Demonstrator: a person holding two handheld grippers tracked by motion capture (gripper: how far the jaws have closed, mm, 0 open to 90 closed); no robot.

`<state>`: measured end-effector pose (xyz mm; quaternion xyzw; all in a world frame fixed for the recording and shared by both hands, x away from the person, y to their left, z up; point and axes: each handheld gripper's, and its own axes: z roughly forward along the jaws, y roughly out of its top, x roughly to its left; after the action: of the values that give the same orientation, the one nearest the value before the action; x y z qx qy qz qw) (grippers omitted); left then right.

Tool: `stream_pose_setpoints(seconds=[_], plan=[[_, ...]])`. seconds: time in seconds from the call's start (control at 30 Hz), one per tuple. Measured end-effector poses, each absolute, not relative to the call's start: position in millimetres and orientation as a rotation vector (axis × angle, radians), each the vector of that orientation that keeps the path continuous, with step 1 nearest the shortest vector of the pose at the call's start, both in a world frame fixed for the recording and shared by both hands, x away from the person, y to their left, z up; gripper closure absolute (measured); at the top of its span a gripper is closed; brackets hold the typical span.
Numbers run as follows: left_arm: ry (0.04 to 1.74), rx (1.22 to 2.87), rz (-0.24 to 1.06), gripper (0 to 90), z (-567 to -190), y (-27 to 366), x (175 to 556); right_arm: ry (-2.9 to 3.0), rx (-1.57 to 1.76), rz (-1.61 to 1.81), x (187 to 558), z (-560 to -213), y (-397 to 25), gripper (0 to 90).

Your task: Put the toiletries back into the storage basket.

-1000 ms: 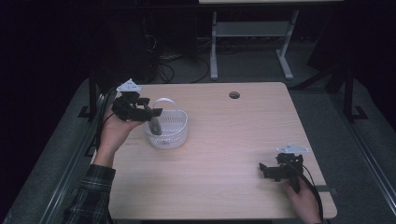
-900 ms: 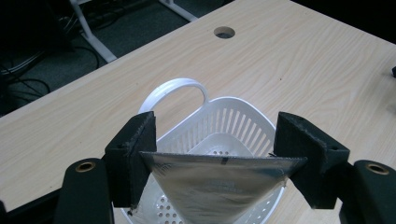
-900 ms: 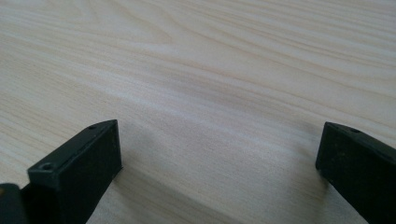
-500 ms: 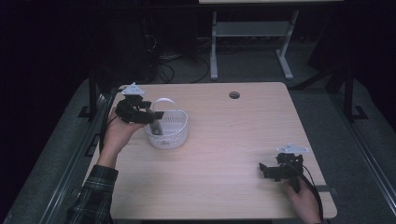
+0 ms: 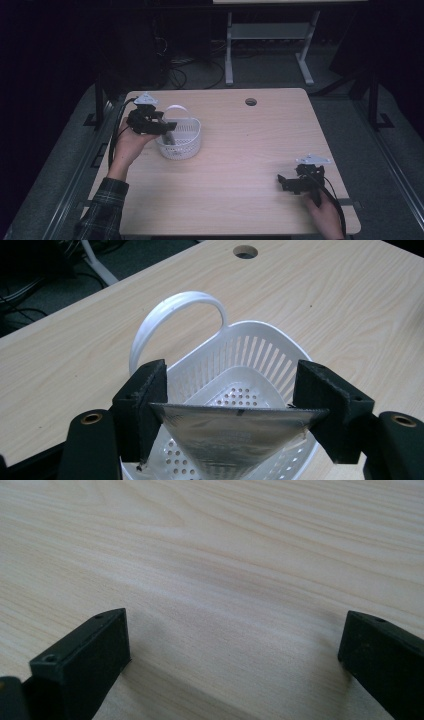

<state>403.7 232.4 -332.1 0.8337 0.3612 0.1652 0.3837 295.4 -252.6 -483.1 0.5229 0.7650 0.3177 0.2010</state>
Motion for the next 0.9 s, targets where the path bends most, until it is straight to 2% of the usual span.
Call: stream_pose_setpoints(seconds=[0.9], plan=[[0.957, 2.15, 0.389, 29.6, -355.7, 232.1, 407.9, 2.137, 1.461, 0.888, 295.4, -483.1, -252.6, 0.0]])
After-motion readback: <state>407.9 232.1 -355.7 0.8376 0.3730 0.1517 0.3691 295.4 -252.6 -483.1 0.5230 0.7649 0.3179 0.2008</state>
